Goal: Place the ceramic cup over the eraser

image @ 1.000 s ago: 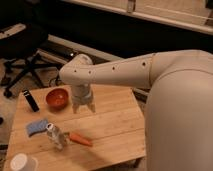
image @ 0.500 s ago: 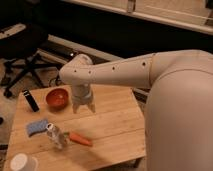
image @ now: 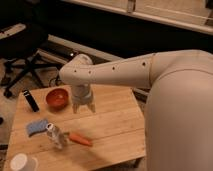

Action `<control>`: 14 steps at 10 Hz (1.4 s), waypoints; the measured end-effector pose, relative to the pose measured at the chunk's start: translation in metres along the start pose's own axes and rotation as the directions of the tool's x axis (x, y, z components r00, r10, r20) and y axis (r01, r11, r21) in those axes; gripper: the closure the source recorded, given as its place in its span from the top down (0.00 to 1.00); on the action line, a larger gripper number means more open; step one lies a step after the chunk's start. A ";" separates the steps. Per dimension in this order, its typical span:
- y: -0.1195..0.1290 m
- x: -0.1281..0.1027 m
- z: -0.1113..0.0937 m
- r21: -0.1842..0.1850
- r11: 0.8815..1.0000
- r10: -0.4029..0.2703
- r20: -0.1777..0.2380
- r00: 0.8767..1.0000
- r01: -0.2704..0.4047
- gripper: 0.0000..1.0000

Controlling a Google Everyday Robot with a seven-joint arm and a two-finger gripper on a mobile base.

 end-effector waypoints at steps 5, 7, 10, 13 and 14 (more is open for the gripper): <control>0.000 0.000 0.000 0.001 1.000 -0.003 0.002 1.000 0.003 0.65; 0.001 -0.007 -0.010 0.020 0.999 -0.026 0.046 0.999 0.025 0.65; 0.029 -0.028 -0.082 0.152 0.981 -0.159 0.275 0.948 0.121 0.65; 0.092 0.002 -0.128 0.250 0.934 -0.339 0.395 0.854 0.255 0.65; 0.112 0.017 -0.128 0.264 0.915 -0.391 0.401 0.828 0.305 0.65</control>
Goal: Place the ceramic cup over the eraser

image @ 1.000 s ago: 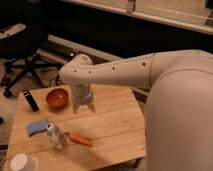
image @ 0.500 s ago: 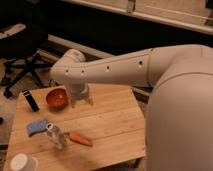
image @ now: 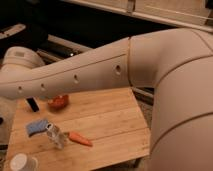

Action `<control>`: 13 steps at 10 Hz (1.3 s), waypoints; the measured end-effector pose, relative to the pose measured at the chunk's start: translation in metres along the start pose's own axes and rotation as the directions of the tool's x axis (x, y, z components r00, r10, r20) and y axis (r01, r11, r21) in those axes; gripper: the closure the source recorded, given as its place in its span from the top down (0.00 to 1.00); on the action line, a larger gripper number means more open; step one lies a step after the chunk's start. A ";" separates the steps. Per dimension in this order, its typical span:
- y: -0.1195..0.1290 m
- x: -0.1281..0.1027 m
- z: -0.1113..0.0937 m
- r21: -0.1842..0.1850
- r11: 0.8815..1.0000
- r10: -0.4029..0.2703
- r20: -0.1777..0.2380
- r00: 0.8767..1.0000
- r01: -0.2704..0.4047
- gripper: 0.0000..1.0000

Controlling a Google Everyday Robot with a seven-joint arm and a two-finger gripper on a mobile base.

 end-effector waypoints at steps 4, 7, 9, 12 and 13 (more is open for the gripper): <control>0.101 0.065 0.001 -0.111 0.961 -0.257 -0.006 0.966 0.255 0.65; 0.116 0.079 0.005 -0.139 0.946 -0.299 -0.017 0.954 0.294 0.65; 0.117 0.079 0.005 -0.140 0.944 -0.302 -0.016 0.953 0.297 0.65; 0.117 0.079 0.005 -0.140 0.945 -0.302 -0.017 0.953 0.297 0.65; 0.117 0.079 0.005 -0.140 0.945 -0.302 -0.017 0.953 0.297 0.65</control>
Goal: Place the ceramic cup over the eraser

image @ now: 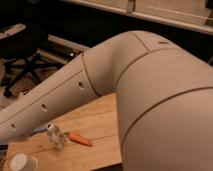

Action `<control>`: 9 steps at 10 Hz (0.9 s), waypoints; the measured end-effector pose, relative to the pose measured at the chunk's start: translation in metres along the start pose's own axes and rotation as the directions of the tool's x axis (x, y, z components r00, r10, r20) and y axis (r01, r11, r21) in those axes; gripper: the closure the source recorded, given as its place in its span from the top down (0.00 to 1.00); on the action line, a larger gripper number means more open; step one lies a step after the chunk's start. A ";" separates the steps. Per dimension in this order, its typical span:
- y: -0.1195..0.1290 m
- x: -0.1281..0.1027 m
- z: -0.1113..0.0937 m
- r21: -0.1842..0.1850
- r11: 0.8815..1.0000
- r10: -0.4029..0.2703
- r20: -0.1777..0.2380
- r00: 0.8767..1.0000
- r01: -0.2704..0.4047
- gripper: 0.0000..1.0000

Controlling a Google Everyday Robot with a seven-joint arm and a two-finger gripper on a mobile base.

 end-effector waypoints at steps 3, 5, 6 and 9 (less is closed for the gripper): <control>0.016 -0.008 0.003 -0.019 0.999 -0.047 0.025 0.999 0.047 0.65; 0.041 -0.018 0.001 -0.063 0.993 -0.096 0.061 0.994 0.100 0.65; 0.053 -0.021 0.000 -0.091 0.989 -0.114 0.078 0.990 0.121 0.65; 0.092 -0.025 -0.001 -0.220 0.959 -0.161 0.099 0.982 0.180 0.65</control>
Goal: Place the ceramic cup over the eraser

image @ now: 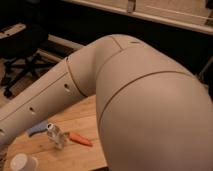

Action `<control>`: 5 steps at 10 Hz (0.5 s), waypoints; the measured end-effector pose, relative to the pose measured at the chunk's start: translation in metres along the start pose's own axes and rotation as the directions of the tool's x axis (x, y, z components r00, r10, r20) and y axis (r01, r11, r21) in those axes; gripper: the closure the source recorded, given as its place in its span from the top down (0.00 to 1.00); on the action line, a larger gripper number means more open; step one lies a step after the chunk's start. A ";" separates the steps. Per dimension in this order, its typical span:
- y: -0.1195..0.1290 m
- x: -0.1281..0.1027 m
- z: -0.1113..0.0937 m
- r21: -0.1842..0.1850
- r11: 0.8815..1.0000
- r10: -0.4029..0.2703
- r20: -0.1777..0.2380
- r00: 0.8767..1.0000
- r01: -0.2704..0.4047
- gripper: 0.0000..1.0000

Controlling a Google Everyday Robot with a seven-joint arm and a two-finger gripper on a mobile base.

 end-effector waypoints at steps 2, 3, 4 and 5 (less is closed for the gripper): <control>0.019 0.006 0.014 -0.074 0.996 -0.046 -0.050 0.998 0.042 0.65; 0.026 0.011 0.021 -0.094 0.993 -0.077 -0.083 0.994 0.069 0.65; 0.029 0.015 0.031 -0.099 0.990 -0.110 -0.111 0.988 0.099 0.65; 0.033 0.016 0.038 -0.100 0.987 -0.136 -0.128 0.982 0.124 0.65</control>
